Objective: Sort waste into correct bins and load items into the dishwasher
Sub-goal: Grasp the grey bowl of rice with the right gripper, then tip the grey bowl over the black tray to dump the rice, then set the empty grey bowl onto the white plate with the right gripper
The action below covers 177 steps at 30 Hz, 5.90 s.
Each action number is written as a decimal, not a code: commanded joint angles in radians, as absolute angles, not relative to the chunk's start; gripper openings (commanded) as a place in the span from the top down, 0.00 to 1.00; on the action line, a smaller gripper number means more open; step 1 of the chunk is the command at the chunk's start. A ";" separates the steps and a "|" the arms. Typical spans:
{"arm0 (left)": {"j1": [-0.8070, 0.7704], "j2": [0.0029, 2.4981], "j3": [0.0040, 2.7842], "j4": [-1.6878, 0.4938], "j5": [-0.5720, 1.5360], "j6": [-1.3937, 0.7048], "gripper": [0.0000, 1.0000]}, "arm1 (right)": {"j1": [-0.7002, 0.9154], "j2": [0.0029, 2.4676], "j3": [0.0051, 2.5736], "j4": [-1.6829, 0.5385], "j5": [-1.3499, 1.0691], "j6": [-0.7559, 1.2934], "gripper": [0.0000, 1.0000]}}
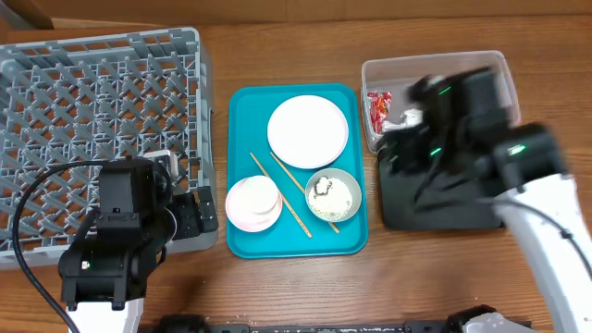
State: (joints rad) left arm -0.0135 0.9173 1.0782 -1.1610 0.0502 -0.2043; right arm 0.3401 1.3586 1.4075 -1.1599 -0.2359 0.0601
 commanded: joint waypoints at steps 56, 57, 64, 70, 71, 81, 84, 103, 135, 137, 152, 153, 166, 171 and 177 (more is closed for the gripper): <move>-0.019 0.916 1.101 -1.161 0.041 -0.214 0.00 | -0.035 1.505 1.090 -0.965 -0.941 0.043 0.96; -0.019 0.916 1.101 -1.162 0.041 -0.214 0.00 | -0.081 1.505 1.053 -0.931 -0.989 0.043 0.96; -0.019 0.916 1.101 -1.162 0.041 -0.214 0.00 | -0.376 1.591 0.887 -0.768 -1.381 0.029 0.96; -0.019 0.916 1.101 -1.162 0.041 -0.214 0.00 | -0.510 1.683 0.886 -0.756 -1.570 0.060 0.96; -0.019 0.916 1.101 -1.162 0.041 -0.214 0.00 | -0.522 1.690 0.886 -0.770 -1.570 0.064 0.96; -0.019 0.916 1.101 -1.162 0.041 -0.214 0.00 | -0.608 1.699 0.886 -0.813 -1.570 0.208 0.96; -0.019 0.916 1.101 -1.163 0.043 -0.214 0.00 | -0.608 1.699 0.886 -0.814 -1.570 0.240 0.96; -0.019 0.928 1.101 -1.163 0.044 -0.214 0.00 | -0.547 1.691 0.896 -0.794 -1.571 -0.044 0.96; -0.019 0.942 1.101 -1.139 0.044 -0.214 0.00 | 0.052 1.618 1.397 -1.226 -0.650 -0.283 0.96; -0.019 0.942 1.101 -1.136 0.044 -0.214 0.00 | 0.201 1.618 1.396 -1.126 -0.549 -0.277 0.96; -0.019 0.942 1.101 -1.140 0.044 -0.214 0.00 | 0.622 1.888 1.394 -0.513 -0.125 -0.257 0.81; -0.019 0.942 1.101 -1.140 0.044 -0.214 0.00 | 0.622 1.892 1.394 -0.517 -0.126 -0.257 0.81; -0.019 0.963 1.101 -1.203 -0.081 -0.255 0.00 | 0.625 1.771 1.538 -0.815 -0.426 0.002 0.50; -0.019 0.968 1.101 -1.200 -0.081 -0.256 0.00 | 0.669 1.798 1.473 -0.810 -0.411 0.110 0.50; -0.019 0.969 1.101 -1.199 -0.078 -0.256 0.00 | 0.701 1.825 1.391 -0.775 -0.382 0.114 0.50</move>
